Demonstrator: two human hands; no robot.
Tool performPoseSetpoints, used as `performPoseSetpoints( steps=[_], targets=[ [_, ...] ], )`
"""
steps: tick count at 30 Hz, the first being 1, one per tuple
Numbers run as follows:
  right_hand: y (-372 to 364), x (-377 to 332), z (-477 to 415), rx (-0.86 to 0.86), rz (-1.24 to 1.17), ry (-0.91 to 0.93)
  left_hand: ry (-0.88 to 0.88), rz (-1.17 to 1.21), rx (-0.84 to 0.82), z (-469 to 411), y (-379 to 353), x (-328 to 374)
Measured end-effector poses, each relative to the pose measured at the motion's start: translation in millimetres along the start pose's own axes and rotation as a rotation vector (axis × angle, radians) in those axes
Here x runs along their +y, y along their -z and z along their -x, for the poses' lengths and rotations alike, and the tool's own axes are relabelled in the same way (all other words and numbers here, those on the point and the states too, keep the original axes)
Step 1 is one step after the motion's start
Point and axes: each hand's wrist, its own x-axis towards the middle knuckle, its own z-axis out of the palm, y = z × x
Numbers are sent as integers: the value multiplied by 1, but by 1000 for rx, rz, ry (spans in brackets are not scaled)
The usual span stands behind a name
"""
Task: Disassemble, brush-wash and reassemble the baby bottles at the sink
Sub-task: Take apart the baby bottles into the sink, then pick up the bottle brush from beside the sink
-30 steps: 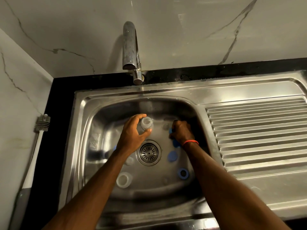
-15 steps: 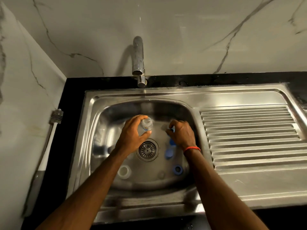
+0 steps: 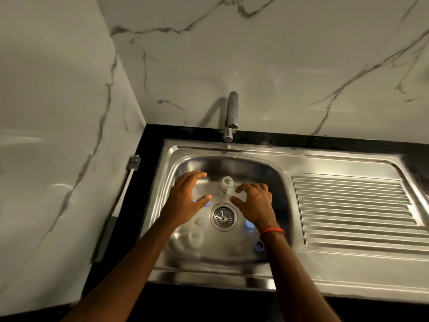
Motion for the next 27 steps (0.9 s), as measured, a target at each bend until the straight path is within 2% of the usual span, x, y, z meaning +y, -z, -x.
performPoseSetpoints(
  steps=[9, 13, 19, 27],
  targets=[
    [-4, -55, -3, -8, 7, 89, 60, -22, 101, 15, 39, -18],
    [-6, -76, -2, -9, -31, 128, 69, -138, 150, 23, 55, -33],
    [-20, -103, -1, -40, -43, 229, 210, -221, 128, 35, 76, -57],
    [-42, -155, 0, -82, -41, 395, 264, -242, 114, 51, 90, -64]
  ],
)
